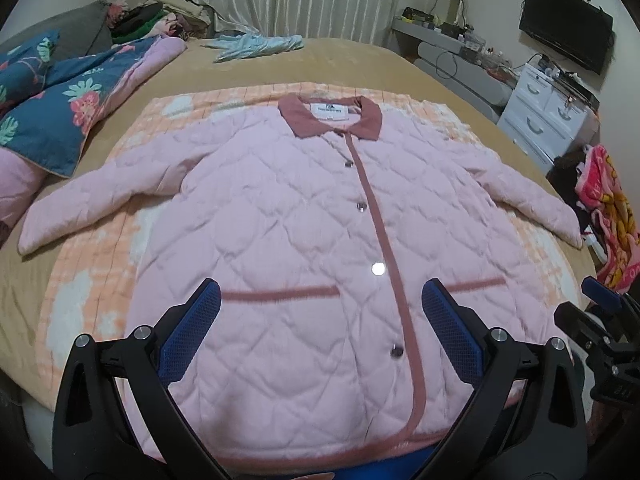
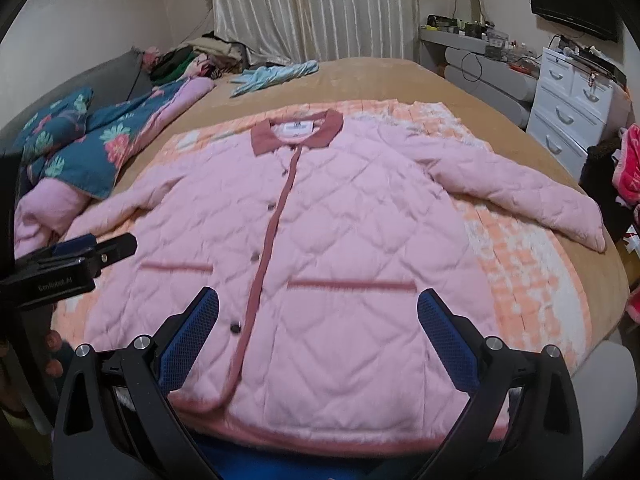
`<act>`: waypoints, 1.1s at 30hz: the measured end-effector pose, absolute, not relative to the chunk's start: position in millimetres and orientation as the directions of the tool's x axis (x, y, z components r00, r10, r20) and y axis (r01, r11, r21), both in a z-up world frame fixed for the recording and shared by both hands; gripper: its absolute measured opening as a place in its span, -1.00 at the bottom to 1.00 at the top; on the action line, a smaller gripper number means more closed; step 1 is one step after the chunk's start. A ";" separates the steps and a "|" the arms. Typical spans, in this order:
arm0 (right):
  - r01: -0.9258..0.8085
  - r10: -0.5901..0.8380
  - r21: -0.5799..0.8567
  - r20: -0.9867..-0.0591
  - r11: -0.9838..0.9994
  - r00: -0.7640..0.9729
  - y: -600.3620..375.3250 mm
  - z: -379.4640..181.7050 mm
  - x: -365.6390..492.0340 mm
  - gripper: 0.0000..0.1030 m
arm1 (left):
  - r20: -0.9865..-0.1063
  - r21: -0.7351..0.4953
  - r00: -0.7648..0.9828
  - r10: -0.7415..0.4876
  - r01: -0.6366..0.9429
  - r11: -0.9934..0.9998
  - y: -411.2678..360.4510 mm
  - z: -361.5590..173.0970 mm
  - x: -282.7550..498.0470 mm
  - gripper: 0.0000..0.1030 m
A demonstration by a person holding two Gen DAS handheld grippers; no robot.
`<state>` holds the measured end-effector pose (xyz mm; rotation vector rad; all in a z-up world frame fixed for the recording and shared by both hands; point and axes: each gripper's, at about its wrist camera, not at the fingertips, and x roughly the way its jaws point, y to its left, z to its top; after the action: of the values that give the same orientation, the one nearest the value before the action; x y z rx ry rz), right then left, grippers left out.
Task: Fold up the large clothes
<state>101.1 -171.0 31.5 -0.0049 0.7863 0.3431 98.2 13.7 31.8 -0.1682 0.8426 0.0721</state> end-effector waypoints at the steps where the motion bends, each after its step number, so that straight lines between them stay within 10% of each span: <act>1: -0.304 0.298 0.120 -0.694 0.945 0.656 -170.6 33.9 105.9 0.92 | -0.749 -0.123 0.662 -0.006 -0.130 0.984 14.3 33.3 101.7 0.83; 33: -0.129 0.194 0.149 -0.617 0.980 0.763 -211.5 82.6 263.4 0.92 | -0.736 -0.137 0.677 -0.006 -0.141 0.980 14.5 66.1 252.4 0.83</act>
<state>263.4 -211.5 82.6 0.1002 0.6811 0.1762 252.4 14.5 66.1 -0.1888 0.8250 0.0766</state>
